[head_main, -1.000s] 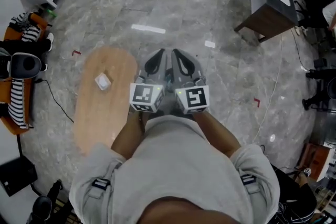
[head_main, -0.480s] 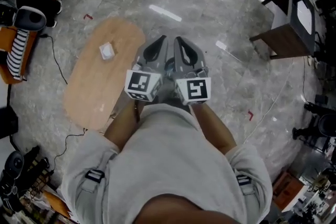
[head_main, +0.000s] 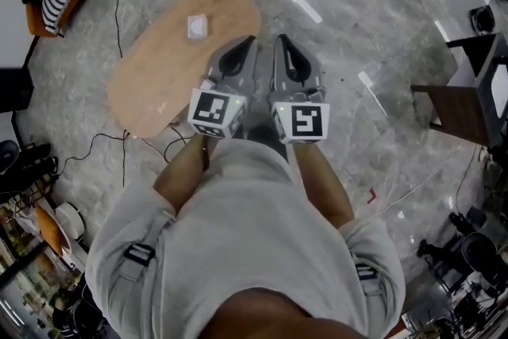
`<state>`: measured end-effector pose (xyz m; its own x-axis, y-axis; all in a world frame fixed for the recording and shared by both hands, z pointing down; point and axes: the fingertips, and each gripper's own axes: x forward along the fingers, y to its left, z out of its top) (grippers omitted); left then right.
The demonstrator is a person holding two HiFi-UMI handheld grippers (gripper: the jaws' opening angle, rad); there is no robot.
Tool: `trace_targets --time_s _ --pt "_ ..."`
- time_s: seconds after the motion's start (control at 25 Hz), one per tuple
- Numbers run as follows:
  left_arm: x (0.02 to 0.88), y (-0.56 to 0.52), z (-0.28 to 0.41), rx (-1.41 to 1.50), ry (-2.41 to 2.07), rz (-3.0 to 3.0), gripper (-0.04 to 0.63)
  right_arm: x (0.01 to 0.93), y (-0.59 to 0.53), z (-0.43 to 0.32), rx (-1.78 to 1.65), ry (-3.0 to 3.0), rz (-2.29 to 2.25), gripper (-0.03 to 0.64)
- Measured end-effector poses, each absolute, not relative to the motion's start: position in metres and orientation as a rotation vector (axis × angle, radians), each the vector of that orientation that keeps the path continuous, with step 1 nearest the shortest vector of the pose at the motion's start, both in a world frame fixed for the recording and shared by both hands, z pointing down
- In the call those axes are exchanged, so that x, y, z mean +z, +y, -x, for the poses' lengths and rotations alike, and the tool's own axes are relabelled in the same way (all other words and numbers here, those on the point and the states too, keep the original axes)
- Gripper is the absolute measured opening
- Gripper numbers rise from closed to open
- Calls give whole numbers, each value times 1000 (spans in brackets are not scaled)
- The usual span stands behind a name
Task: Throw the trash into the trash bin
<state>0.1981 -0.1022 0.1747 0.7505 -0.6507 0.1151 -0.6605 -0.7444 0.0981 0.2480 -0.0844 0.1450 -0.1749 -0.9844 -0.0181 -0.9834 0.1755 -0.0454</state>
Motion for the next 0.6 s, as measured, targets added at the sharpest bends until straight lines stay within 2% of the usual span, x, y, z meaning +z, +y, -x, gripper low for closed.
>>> trace_targets --time_s 0.6 --pt "184 -155 -73 54 -1290 -2662 18 157 -146 -124 -55 2608 1771 8"
